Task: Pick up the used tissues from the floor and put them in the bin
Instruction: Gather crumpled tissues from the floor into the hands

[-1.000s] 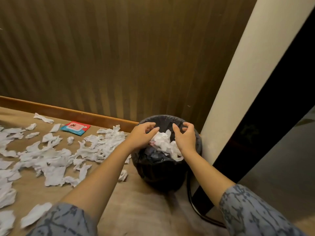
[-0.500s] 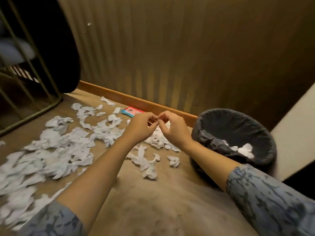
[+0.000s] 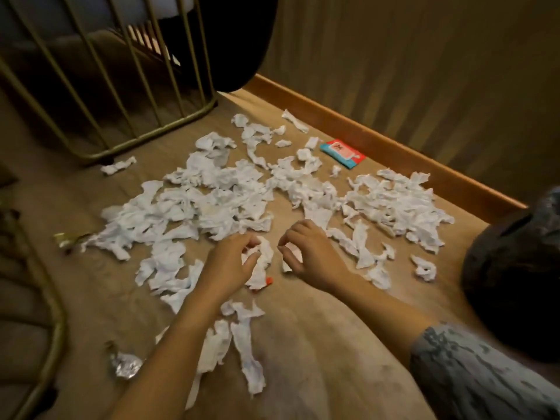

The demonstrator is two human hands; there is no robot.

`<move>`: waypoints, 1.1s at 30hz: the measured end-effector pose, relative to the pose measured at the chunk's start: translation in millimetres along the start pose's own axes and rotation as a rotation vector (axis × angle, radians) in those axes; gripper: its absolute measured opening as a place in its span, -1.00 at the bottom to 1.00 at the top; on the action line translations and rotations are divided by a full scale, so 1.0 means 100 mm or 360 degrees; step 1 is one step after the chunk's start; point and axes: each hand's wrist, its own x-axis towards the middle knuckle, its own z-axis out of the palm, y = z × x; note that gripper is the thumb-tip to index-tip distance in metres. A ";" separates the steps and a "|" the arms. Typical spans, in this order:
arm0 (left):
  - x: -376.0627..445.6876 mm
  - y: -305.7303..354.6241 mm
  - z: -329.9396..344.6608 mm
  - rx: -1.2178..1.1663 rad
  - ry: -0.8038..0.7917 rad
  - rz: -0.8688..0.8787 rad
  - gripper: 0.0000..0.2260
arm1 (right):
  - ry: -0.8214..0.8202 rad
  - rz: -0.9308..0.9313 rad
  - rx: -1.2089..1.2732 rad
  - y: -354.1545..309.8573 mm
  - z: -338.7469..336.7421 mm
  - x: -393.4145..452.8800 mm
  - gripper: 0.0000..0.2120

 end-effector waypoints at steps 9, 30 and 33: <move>-0.93 -0.99 0.36 -0.0075 0.0120 -0.0425 -0.58 | -0.0717 -0.0204 -0.0012 -0.32 1.20 -0.34 -0.27; -1.91 -1.03 0.74 -0.0492 0.0927 -0.0741 -0.72 | -0.0179 -0.0188 0.0311 -0.23 1.76 -0.81 -0.60; -1.94 -1.05 0.51 -0.0266 0.1175 -0.0777 -0.62 | 0.0004 -0.0047 0.0371 -0.35 1.71 -0.48 -0.45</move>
